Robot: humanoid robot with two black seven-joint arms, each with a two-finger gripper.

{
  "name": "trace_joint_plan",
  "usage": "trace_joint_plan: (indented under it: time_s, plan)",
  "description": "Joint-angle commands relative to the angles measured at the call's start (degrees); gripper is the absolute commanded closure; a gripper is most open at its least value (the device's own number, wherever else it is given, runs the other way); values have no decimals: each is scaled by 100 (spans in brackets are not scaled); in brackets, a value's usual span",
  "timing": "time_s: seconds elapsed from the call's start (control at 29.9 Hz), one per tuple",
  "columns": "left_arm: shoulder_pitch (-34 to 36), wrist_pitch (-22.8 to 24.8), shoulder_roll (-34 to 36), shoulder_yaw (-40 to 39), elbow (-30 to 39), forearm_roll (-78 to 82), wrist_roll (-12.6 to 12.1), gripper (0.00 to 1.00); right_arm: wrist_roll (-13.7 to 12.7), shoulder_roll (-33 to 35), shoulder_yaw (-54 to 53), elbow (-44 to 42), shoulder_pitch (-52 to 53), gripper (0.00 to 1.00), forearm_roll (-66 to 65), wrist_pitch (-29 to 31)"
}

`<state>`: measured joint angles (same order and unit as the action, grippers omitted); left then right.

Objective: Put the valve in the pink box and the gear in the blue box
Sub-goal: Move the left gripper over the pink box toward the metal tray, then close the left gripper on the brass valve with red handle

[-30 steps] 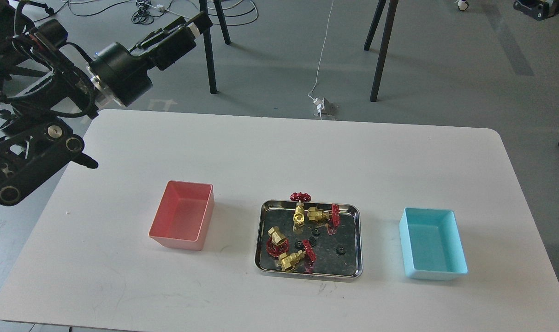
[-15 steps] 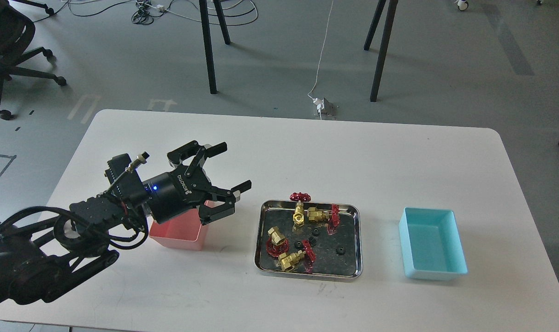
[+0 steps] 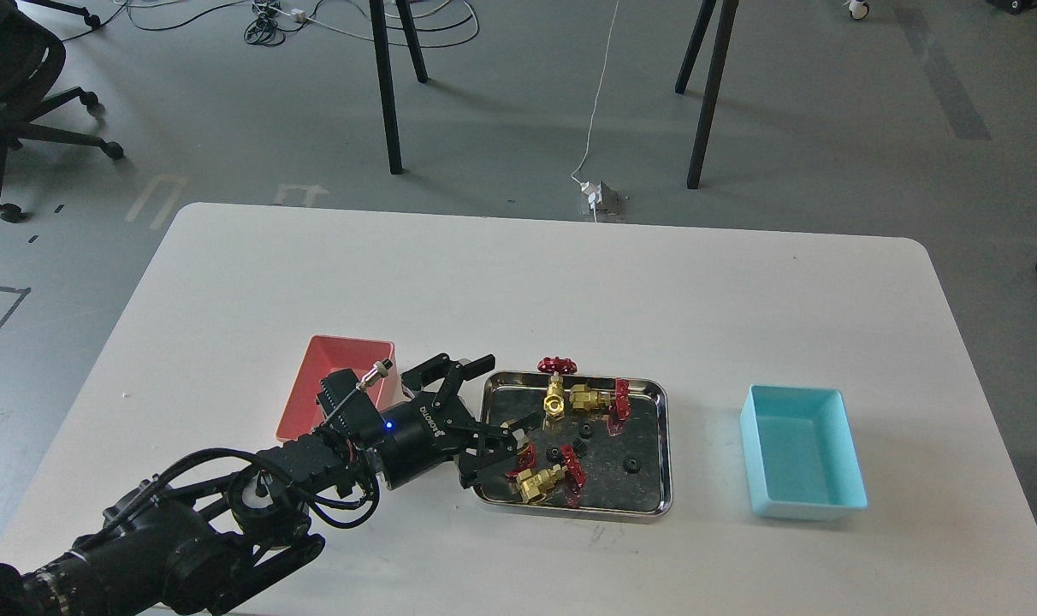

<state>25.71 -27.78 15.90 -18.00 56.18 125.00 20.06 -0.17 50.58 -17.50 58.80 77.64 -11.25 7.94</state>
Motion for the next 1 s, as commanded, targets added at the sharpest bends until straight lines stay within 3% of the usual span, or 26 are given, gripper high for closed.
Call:
trace_joint_plan:
  time_s: [0.0, 0.53, 0.77, 0.97]
  plan:
    - [-13, 0, -149, 147, -177, 0, 6, 1, -1, -39, 1, 0, 6, 1, -36, -3]
    - [30, 18, -755, 349, -1074, 0, 42, 2, -1, -206, -8, -175, 6, 1, -44, -30]
    - [66, 9, -720, 358, -1074, 0, 59, 24, 8, -250, -8, -211, 6, 1, -44, -30]
    - [22, 35, -677, 358, -1074, 0, 112, 51, 17, -320, -8, -237, 6, 1, -44, -39]
